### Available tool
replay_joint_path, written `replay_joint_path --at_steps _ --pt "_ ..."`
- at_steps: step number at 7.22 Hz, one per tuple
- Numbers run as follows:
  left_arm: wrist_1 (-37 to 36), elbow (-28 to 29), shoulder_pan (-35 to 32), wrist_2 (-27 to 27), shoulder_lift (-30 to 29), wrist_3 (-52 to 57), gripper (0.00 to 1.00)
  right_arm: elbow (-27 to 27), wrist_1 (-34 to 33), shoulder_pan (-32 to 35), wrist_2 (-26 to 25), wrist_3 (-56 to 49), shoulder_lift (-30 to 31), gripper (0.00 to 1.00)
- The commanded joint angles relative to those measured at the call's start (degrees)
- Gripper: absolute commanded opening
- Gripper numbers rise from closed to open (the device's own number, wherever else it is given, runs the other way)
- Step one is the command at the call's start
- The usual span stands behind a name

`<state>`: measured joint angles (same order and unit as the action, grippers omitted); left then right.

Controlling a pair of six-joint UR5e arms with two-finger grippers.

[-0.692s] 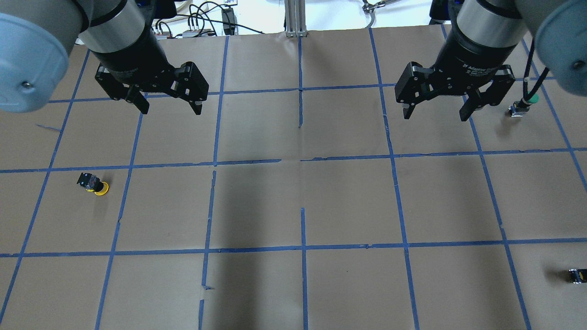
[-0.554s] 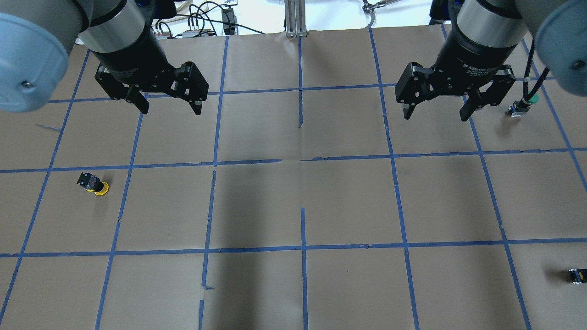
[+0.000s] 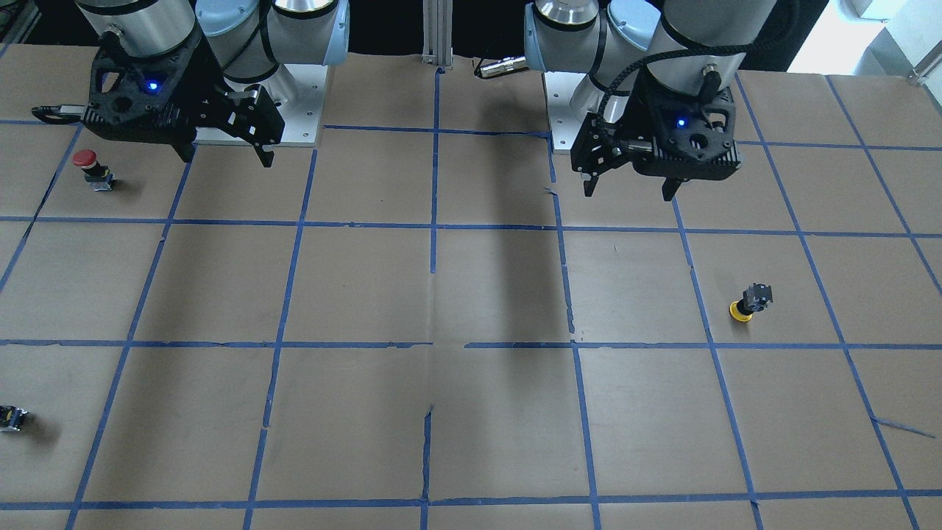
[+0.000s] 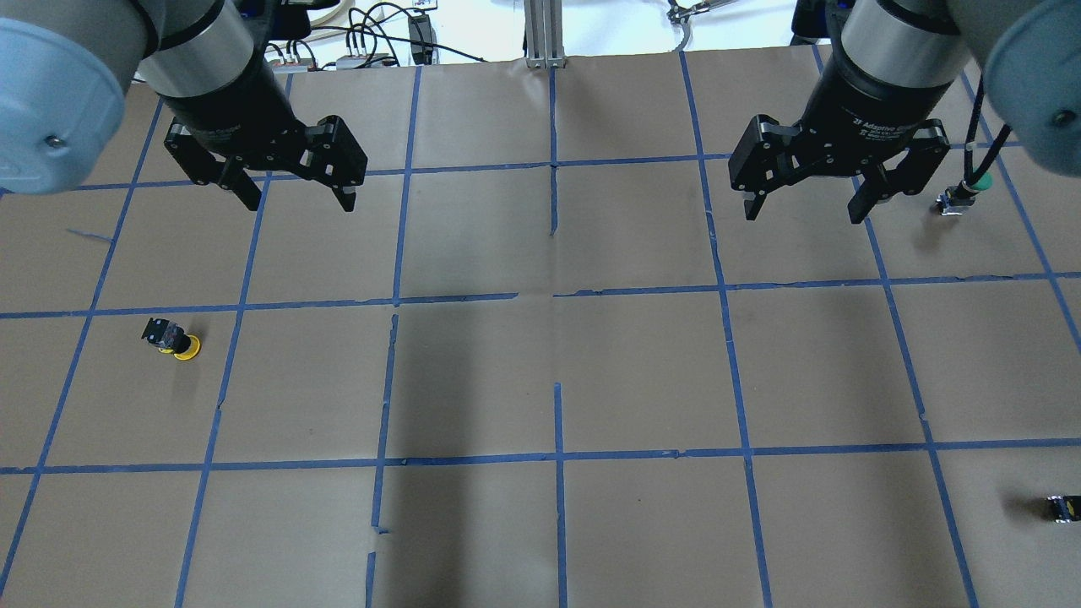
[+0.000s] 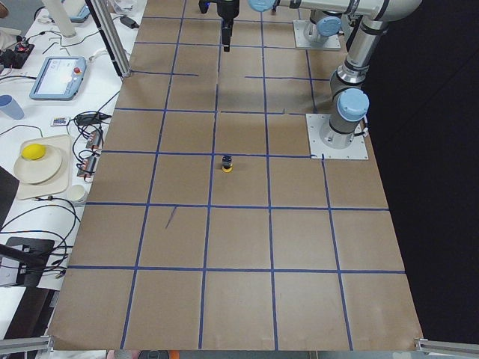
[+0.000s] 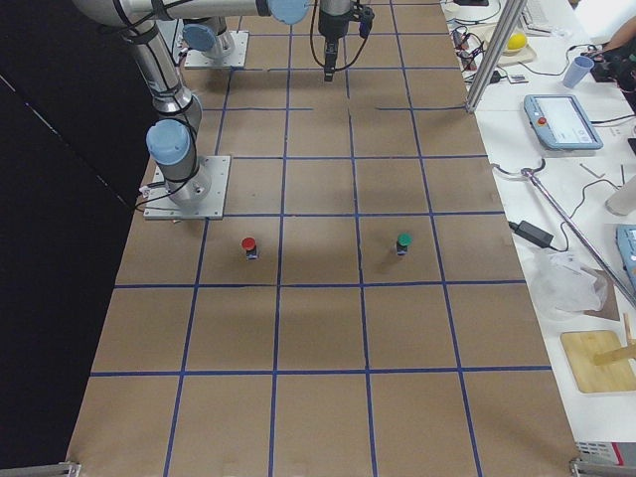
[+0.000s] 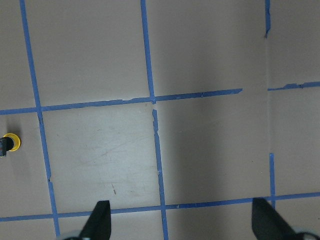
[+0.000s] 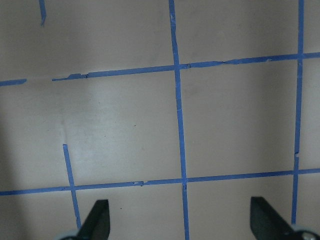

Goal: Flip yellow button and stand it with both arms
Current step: 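Move the left gripper over the yellow button lying on its side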

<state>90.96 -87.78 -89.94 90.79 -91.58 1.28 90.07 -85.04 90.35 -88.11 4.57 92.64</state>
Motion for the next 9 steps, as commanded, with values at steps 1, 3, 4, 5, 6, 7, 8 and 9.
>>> replay_joint_path --at_steps 1,3,4,5,6,7,8,9 --pt "0.3 0.0 8.1 -0.9 -3.1 -0.5 0.99 -0.1 -0.1 -0.1 -0.2 0.0 0.0 1.00" --pt "0.0 -0.4 12.5 -0.1 -6.4 1.5 1.00 0.0 -0.3 0.0 0.2 0.0 0.0 1.00" --pt "-0.6 -1.2 16.7 -0.2 -7.7 4.8 1.00 0.0 -0.1 -0.1 -0.6 0.0 0.1 1.00" --pt "-3.7 -2.3 21.3 -0.2 -10.3 6.0 0.99 0.0 0.3 -0.1 0.1 0.1 0.0 1.00" --pt "-6.7 -4.4 25.5 -0.3 -11.7 10.8 0.99 0.0 -0.1 -0.1 0.1 0.0 0.0 1.00" --pt "-9.3 -6.9 26.8 -0.5 -12.2 14.2 0.95 0.0 1.0 -0.1 -0.1 0.0 0.0 1.00" --pt "-11.9 -8.9 27.8 -0.3 -12.6 19.8 0.99 0.4 3.5 -0.2 -0.3 -0.1 0.0 1.00" --pt "-14.2 -10.0 28.8 -0.3 -13.4 32.1 0.99 -0.1 3.3 -0.1 -0.7 0.2 0.7 1.00"
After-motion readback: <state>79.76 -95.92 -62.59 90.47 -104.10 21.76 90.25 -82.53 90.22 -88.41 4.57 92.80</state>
